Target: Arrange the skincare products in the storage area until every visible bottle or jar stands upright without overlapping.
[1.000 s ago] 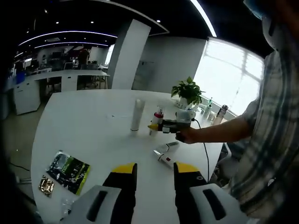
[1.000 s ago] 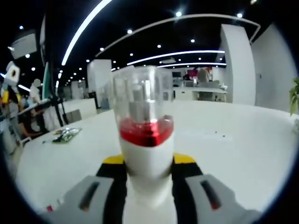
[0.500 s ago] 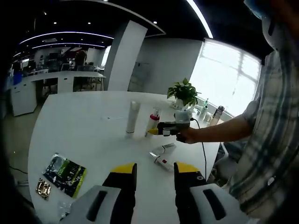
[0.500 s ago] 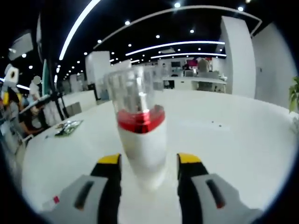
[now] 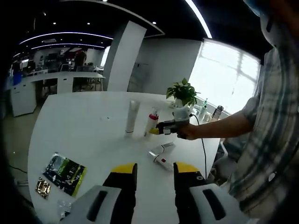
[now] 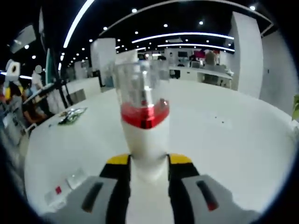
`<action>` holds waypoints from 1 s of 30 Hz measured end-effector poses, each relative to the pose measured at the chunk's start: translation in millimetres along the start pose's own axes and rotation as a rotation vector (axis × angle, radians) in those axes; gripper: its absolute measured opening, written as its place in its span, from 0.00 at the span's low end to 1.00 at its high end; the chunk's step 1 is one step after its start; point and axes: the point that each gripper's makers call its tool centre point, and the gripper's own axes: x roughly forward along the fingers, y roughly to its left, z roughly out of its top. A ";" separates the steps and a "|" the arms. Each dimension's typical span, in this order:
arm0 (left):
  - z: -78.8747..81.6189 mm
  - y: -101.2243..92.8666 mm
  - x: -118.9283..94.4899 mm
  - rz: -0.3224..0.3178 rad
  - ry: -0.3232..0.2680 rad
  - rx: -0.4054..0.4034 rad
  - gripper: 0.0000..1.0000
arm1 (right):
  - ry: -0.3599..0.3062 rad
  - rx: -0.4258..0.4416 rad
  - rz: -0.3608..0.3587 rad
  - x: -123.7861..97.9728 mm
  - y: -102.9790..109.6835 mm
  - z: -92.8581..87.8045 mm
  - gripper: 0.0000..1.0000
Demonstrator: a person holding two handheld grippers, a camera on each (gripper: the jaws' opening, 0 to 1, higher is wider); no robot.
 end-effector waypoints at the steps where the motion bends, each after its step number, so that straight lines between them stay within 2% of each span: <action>1: 0.3 0.3 0.0 0.001 -0.002 -0.003 0.31 | 0.000 0.001 0.001 0.1 -0.1 0.0 0.28; 30: -5.4 1.5 -4.0 0.048 0.001 -0.019 0.31 | -0.007 -0.012 0.025 29.8 -8.1 17.5 0.28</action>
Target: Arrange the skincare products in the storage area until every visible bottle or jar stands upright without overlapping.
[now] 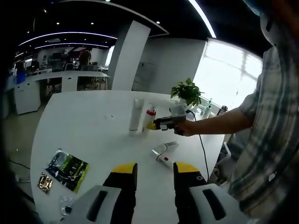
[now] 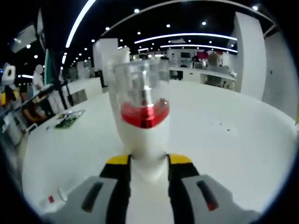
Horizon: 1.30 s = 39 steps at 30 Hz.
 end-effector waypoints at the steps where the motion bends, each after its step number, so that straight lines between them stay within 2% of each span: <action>1: -0.3 0.0 -0.2 0.002 0.000 -0.001 0.31 | 0.001 0.000 0.000 1.2 -0.2 0.7 0.28; 19: -2.7 1.8 -5.3 0.029 -0.005 -0.017 0.31 | 0.006 -0.004 0.011 20.4 2.6 9.9 0.28; 25: -2.6 0.9 -4.3 0.026 -0.011 -0.029 0.32 | 0.003 0.005 0.011 20.2 2.3 11.3 0.29; 31: -2.2 -1.1 3.0 0.006 -0.011 -0.022 0.32 | 0.013 0.047 -0.021 -2.3 -1.2 4.6 0.35; 35: 1.7 -6.9 14.5 -0.029 -0.034 -0.040 0.32 | 0.065 0.068 -0.021 -33.0 4.9 -11.1 0.36; 37: 4.2 -12.1 19.7 -0.050 -0.042 -0.029 0.32 | 0.073 0.137 0.001 -50.1 13.8 -16.4 0.38; 39: 5.6 -14.8 23.0 -0.065 -0.049 -0.028 0.32 | 0.080 0.129 0.012 -61.2 18.5 -21.6 0.41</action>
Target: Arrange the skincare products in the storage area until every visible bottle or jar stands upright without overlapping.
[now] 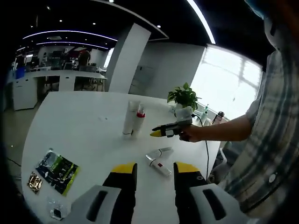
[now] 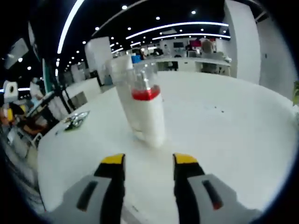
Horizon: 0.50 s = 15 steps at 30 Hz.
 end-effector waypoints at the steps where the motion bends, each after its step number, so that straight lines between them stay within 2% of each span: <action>1: 0.7 -1.5 2.0 -0.011 -0.007 0.000 0.32 | 0.056 -0.024 0.011 -7.4 4.6 -12.7 0.42; 3: -0.2 -3.4 4.0 -0.027 -0.009 0.002 0.32 | 0.126 -0.098 0.041 -16.1 11.8 -27.6 0.42; 5: -1.0 -4.7 4.6 -0.038 -0.010 0.009 0.32 | 0.160 -0.165 0.049 -22.7 16.3 -33.6 0.42; 9: -2.5 -4.8 2.4 -0.050 -0.010 0.015 0.32 | 0.236 -0.209 0.076 -27.5 21.3 -44.9 0.43; 13: -1.9 -3.1 -4.3 -0.049 -0.018 0.026 0.32 | 0.359 -0.313 0.091 -26.1 18.5 -65.8 0.43; 15: -1.5 -1.0 -8.2 -0.042 -0.024 0.021 0.32 | 0.411 -0.334 0.109 -25.1 21.2 -75.2 0.43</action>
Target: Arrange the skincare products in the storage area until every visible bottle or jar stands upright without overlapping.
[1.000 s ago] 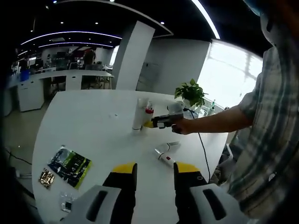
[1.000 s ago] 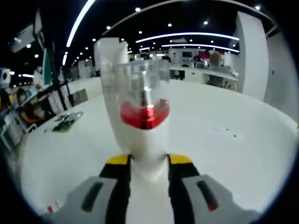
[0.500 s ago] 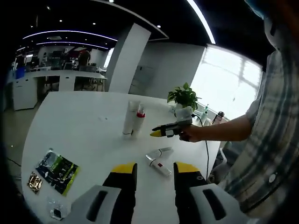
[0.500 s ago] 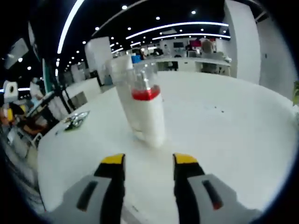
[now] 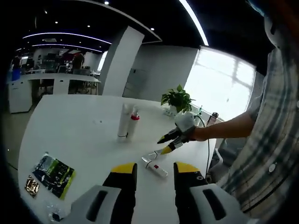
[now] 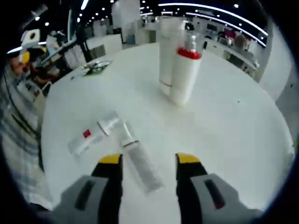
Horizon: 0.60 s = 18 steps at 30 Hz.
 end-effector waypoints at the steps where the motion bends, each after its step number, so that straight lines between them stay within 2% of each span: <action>1: 0.0 0.3 -1.7 0.003 -0.002 0.001 0.32 | 0.027 -0.015 0.018 2.9 3.2 -4.1 0.44; 3: -0.5 1.1 -6.1 0.009 -0.005 0.005 0.32 | 0.072 -0.033 0.037 5.3 7.6 -10.3 0.44; 8: -2.5 5.6 -17.0 0.029 -0.016 0.001 0.32 | 0.138 -0.058 0.053 11.0 14.3 -19.6 0.42; 14: -9.0 9.8 -25.3 0.042 -0.015 -0.004 0.32 | 0.192 -0.061 0.047 13.6 16.4 -27.8 0.26; 18: -9.5 11.0 -29.0 0.045 -0.018 -0.002 0.31 | 0.190 -0.034 0.015 12.6 13.6 -27.1 0.20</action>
